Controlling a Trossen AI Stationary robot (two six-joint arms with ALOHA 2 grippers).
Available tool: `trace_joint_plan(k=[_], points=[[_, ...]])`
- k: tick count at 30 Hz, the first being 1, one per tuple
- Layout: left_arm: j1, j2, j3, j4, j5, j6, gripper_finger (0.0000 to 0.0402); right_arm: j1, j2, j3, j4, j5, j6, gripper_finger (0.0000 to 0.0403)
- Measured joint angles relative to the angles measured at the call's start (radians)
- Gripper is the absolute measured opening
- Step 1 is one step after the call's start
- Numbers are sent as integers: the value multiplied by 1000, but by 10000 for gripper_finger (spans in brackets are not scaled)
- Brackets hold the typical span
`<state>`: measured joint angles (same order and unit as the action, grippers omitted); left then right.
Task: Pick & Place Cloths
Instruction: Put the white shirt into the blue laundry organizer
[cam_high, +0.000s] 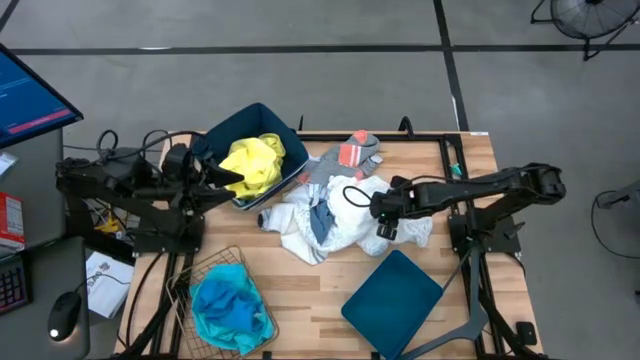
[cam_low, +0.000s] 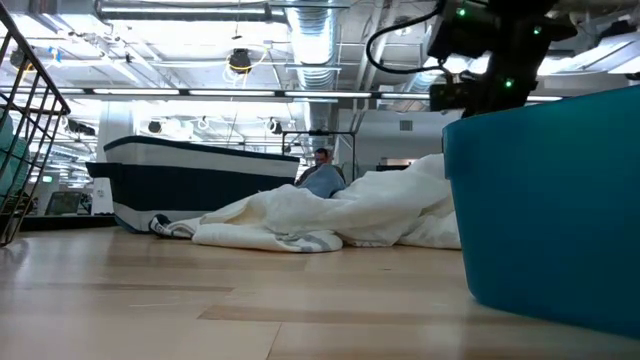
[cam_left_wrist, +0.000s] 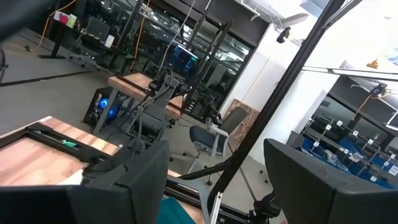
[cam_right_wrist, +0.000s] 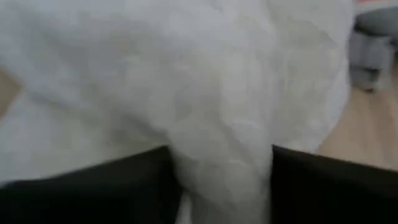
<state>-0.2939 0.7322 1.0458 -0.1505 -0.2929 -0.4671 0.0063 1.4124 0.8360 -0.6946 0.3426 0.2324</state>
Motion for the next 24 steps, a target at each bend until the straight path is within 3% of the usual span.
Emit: trace_joint_plan(k=[2,3,8,15,24], points=[[0,-7,0,-1,-20,0,245,0,-2,2,0,-45,12,43],[0,-11,0,1,-29,0,245,0,-10,6,-3,-54,25,26],[0,-43,0,-7,-48,0,245,6,-84,133,-50,-76,80,7],[0,-73,0,-14,-48,0,245,4,-168,484,-126,-11,74,3],[0,-78,0,-18,-48,44,245,-23,-89,907,-105,25,-31,1]])
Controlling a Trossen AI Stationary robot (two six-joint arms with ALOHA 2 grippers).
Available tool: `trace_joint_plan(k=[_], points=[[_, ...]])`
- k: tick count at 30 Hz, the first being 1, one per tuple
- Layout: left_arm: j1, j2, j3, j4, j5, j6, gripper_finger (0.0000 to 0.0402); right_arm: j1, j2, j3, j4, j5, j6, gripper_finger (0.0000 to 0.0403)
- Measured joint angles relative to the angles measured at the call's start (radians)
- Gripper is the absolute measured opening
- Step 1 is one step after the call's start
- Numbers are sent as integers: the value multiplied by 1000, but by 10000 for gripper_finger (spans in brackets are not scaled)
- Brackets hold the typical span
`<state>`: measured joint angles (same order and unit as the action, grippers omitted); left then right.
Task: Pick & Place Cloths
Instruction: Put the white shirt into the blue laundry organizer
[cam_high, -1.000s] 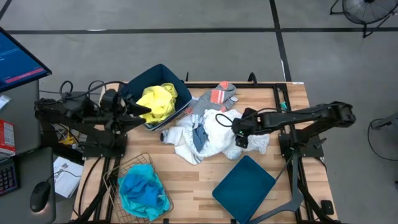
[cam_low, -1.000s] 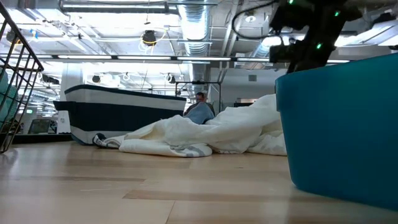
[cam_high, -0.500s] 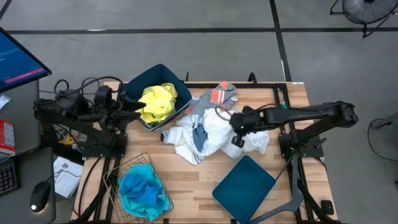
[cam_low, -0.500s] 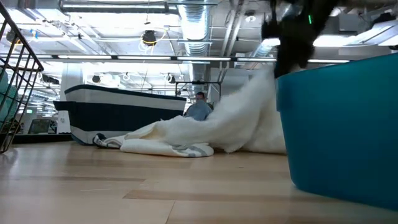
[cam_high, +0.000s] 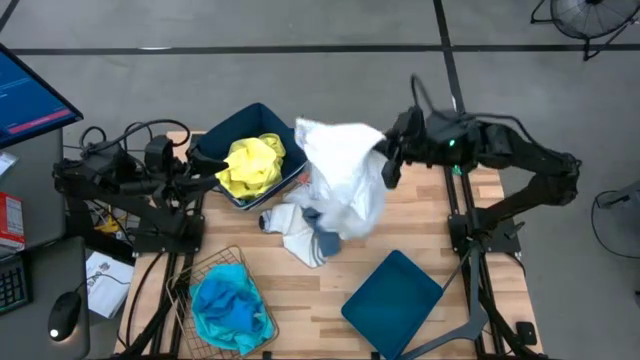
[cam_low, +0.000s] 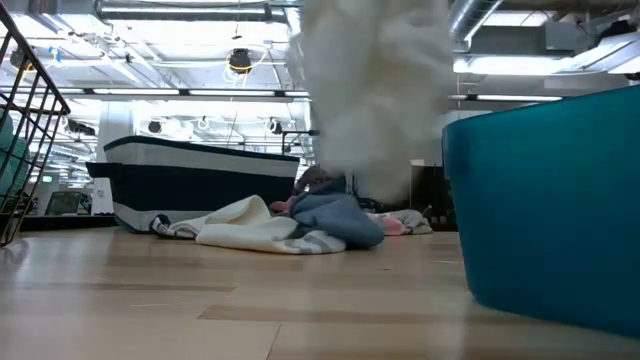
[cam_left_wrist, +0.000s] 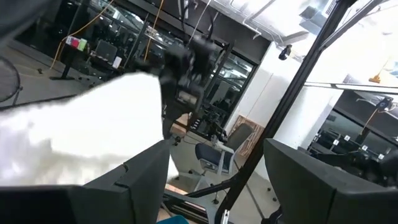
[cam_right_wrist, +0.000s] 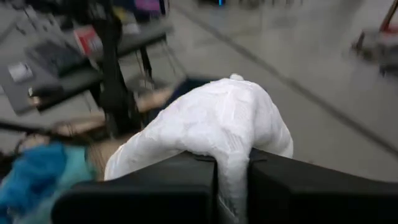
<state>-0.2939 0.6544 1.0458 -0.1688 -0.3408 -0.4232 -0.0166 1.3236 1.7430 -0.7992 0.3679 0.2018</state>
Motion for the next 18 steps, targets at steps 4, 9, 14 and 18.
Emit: trace_joint_plan(k=[4,9,14,18], points=[[0,-1,0,0,0,0,245,-14,72,117,128,-1,-115,1],[0,-27,0,-1,1,0,245,-67,205,242,211,-40,-210,1],[0,-58,0,0,2,0,245,-118,369,324,380,-80,-304,0],[0,-81,0,-7,30,0,245,-161,491,384,549,-83,-375,0]])
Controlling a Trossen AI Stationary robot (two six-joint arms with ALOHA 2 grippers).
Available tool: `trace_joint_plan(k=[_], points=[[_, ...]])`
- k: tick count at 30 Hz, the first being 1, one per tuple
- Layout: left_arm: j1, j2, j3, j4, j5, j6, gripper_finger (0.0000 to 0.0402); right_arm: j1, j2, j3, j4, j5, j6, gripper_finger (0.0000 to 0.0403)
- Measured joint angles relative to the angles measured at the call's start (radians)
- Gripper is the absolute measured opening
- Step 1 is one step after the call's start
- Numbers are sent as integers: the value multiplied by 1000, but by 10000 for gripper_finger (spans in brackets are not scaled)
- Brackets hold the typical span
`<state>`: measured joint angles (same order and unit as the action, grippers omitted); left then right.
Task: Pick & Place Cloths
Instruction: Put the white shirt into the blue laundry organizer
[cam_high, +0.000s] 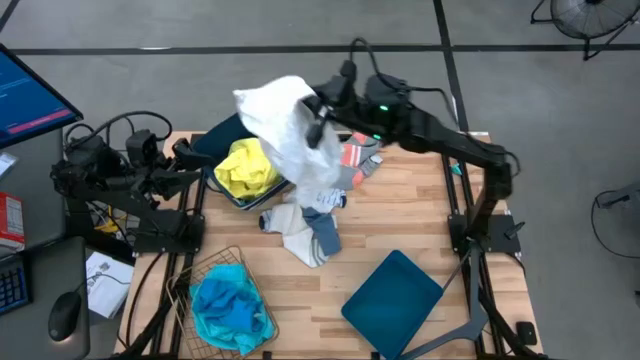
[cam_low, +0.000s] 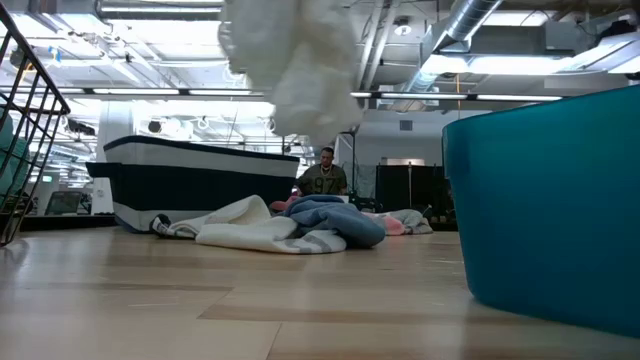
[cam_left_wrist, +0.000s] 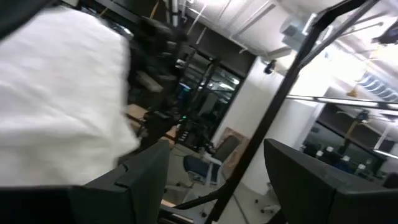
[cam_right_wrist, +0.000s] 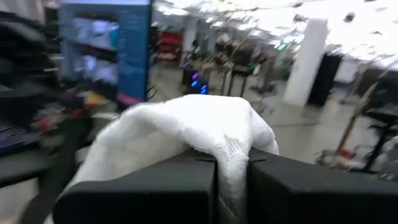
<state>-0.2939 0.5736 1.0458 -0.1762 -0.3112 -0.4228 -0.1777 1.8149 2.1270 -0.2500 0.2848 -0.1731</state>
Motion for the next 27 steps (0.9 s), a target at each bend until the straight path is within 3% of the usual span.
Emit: trace_joint_plan(k=[14,18,27], points=[[0,-12,0,-11,6,0,245,-105,343,64,426,-59,-3,0],[0,-12,0,-12,14,0,245,-107,396,65,386,-96,65,0],[0,-12,0,-19,32,0,245,-76,499,64,102,-135,80,0]])
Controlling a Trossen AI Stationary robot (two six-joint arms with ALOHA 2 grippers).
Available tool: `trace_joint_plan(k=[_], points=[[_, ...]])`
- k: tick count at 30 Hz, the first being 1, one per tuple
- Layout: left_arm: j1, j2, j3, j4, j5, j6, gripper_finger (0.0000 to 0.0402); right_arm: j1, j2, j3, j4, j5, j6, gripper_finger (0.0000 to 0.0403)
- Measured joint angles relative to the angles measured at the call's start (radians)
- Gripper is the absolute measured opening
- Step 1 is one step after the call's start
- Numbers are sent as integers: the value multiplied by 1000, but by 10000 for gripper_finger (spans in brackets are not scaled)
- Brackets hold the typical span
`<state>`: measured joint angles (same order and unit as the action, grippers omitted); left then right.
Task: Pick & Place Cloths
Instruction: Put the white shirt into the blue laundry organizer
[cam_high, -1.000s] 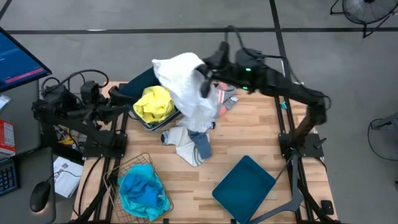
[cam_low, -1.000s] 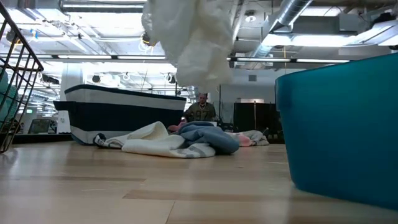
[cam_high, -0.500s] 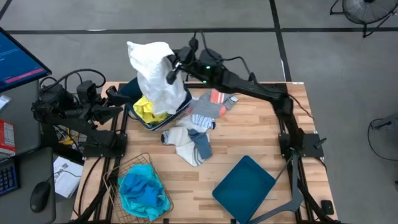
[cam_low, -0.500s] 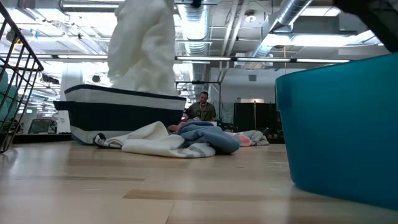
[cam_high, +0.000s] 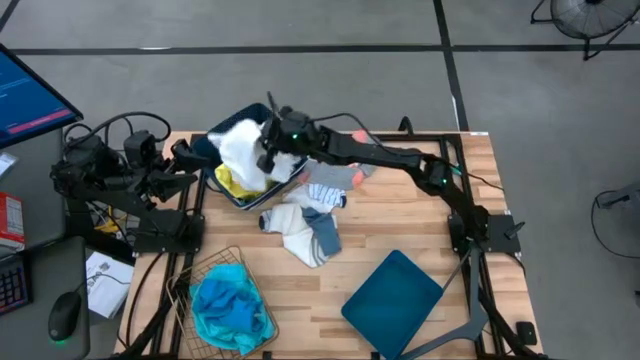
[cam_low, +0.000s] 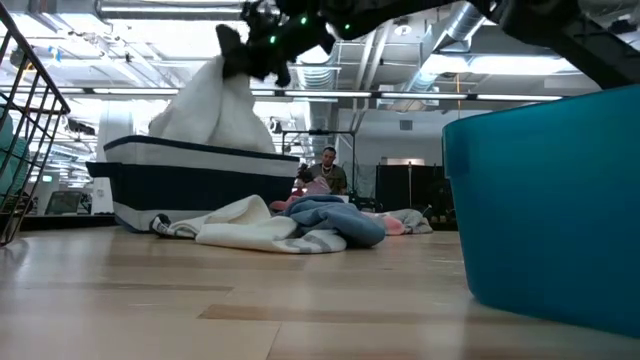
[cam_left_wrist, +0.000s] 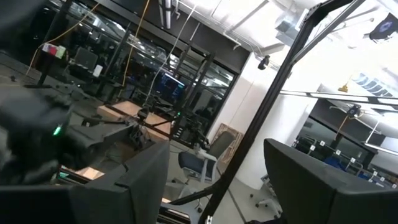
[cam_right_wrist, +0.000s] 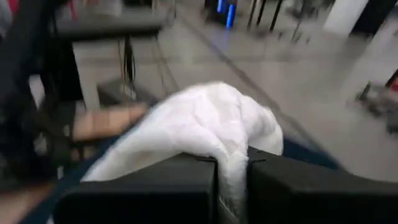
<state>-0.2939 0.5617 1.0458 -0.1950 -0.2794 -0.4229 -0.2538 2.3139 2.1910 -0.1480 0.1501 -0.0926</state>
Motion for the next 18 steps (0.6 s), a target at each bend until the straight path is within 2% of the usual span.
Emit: trace_joint_plan(k=[4,8,12,18], points=[[0,1,0,-1,-1,2,245,-13,42,1,-112,-7,50,11],[0,3,0,-5,-27,46,245,-13,65,0,-161,-20,37,53],[0,10,0,-5,-101,122,245,-2,47,8,-179,-22,31,125],[0,49,0,-14,-189,289,245,6,-73,87,-272,-26,-64,269]])
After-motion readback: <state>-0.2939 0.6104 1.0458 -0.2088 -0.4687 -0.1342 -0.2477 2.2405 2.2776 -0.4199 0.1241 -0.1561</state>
